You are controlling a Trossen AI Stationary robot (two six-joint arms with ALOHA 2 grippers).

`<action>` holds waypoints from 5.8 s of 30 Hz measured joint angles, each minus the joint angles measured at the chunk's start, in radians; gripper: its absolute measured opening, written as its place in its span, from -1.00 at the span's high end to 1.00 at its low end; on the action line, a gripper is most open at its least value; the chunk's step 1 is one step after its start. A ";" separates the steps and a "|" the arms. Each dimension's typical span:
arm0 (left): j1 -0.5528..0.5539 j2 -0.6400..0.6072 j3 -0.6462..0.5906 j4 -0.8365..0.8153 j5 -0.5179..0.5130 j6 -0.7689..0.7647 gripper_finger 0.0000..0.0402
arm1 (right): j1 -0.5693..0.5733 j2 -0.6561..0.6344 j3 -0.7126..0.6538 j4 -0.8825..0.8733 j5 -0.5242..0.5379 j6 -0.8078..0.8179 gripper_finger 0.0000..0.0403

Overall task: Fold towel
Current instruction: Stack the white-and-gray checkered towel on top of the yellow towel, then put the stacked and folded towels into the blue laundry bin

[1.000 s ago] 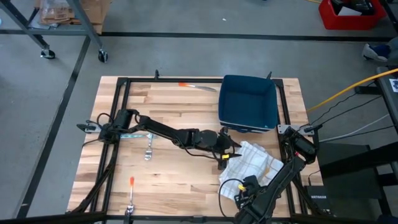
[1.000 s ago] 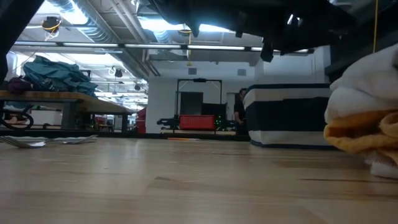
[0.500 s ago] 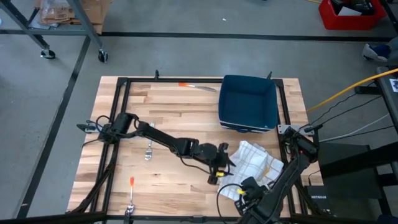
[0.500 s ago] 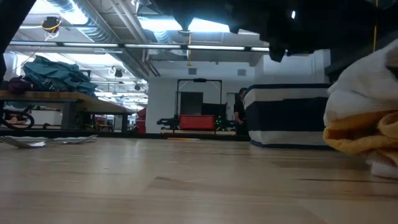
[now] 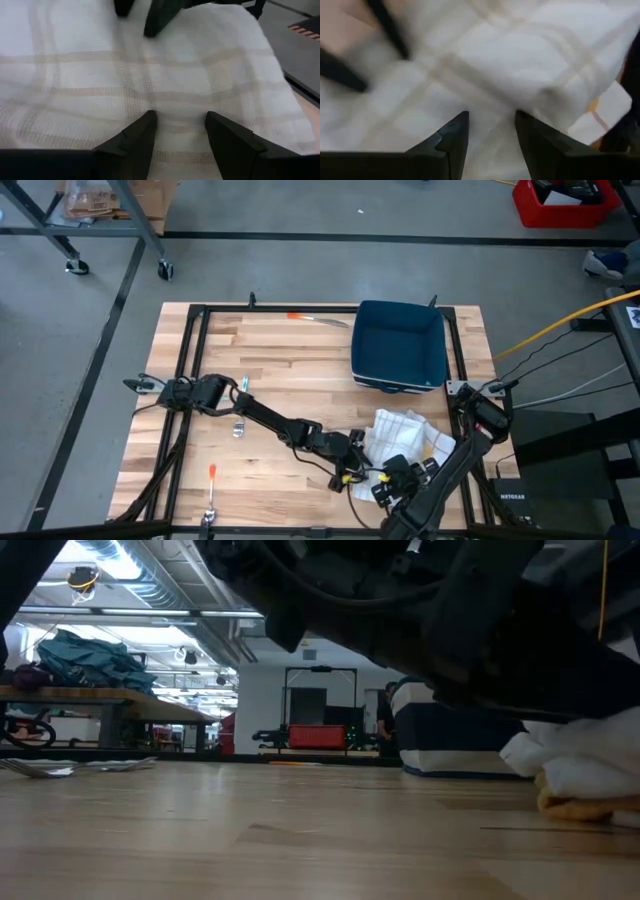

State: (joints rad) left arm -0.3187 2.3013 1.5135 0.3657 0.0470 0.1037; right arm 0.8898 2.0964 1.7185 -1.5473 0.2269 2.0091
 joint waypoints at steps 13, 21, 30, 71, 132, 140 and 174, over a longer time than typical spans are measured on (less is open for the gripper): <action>0.028 -0.001 0.001 -0.044 0.003 -0.016 0.15 | 0.001 -0.003 -0.160 0.223 -0.004 0.053 0.18; 0.027 -0.076 -0.003 -0.011 -0.013 -0.036 0.15 | 0.000 0.002 0.050 -0.013 -0.013 0.054 0.18; 0.062 -0.121 -0.001 0.099 -0.030 0.122 0.15 | 0.008 0.001 0.105 -0.018 -0.098 0.056 0.18; 0.221 -0.184 0.000 0.087 0.059 -0.086 0.15 | 0.045 -0.014 0.085 -0.019 0.001 0.163 0.18; -0.042 -0.380 0.001 -1.187 0.055 0.016 0.15 | -0.140 -0.013 -0.143 0.414 0.293 -0.131 0.18; 0.000 -0.380 0.001 -1.407 0.051 -0.002 0.15 | -0.121 -0.015 0.103 -0.012 0.166 -0.120 0.18; 0.256 -0.989 -0.032 -1.572 -0.077 -0.022 0.15 | -0.018 -0.317 0.382 -0.024 0.687 -0.537 0.18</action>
State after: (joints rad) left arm -0.0628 1.3124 1.4818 -1.2065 -0.0301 0.0816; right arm 0.8719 1.7798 2.1010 -1.5710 0.9142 1.4720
